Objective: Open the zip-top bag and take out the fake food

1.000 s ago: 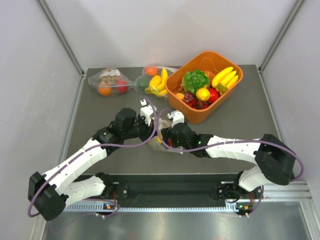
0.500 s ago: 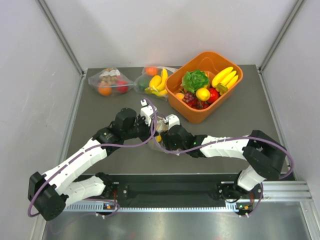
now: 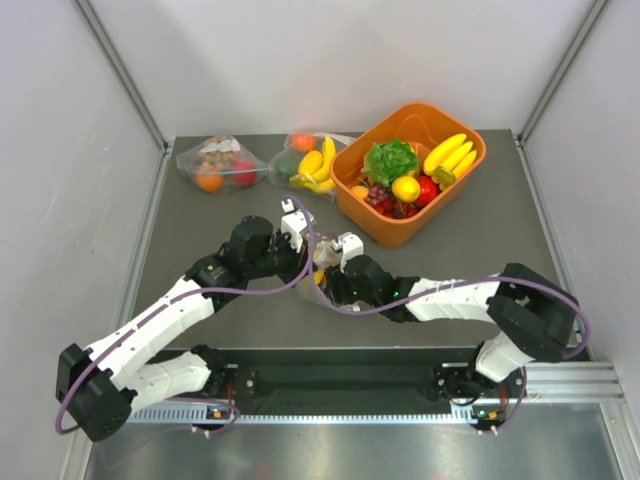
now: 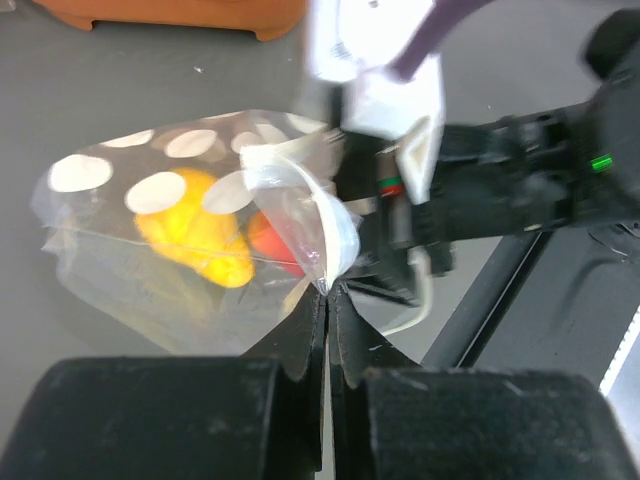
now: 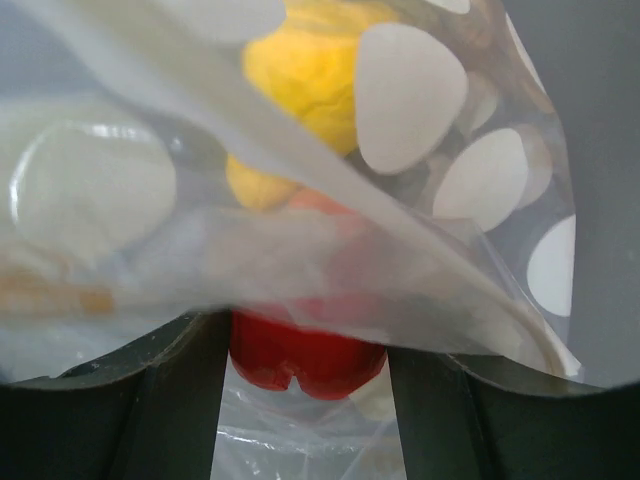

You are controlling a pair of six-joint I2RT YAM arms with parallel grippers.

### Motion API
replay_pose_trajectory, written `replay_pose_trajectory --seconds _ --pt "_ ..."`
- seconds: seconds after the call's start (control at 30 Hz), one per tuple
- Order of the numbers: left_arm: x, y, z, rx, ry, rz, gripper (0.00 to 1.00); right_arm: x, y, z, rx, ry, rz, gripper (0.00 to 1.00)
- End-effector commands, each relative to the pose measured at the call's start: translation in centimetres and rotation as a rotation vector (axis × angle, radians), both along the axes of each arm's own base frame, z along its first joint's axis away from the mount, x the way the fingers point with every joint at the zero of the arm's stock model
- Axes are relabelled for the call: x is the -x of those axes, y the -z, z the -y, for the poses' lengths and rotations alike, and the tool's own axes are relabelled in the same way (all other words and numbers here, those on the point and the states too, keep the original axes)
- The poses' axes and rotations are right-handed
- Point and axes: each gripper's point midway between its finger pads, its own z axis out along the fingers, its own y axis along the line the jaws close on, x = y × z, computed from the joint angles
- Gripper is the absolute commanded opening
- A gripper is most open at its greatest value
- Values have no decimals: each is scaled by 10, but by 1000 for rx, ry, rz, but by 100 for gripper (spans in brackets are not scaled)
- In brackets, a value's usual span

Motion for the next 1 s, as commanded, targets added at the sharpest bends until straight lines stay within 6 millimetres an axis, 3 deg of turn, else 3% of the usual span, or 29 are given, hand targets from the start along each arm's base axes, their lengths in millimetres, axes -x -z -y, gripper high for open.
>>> replay_pose_trajectory --seconds 0.0,0.07,0.13,0.17,0.27,0.33,0.53,0.8,0.97 --pt "-7 -26 5 56 -6 62 0 14 -24 7 -86 -10 4 17" --pt "-8 -26 5 53 -12 61 0 15 -52 15 -159 10 47 17" --pt "-9 -25 5 51 -13 59 0 19 -64 23 -200 19 65 17" --pt "-9 -25 5 52 -13 60 0 20 -83 27 -245 25 94 17" --pt "-8 -25 5 53 -11 59 0 25 -99 36 -311 40 116 17" --pt "-9 -25 5 51 -13 59 0 29 -99 41 -326 42 108 17" --pt "-9 -24 4 46 -19 59 0 43 -133 55 -433 27 131 17" --pt "-11 -25 2 43 -30 63 0 53 -193 85 -479 25 226 17" --pt "-11 -23 3 40 -27 58 0 46 -239 113 -455 81 335 17"
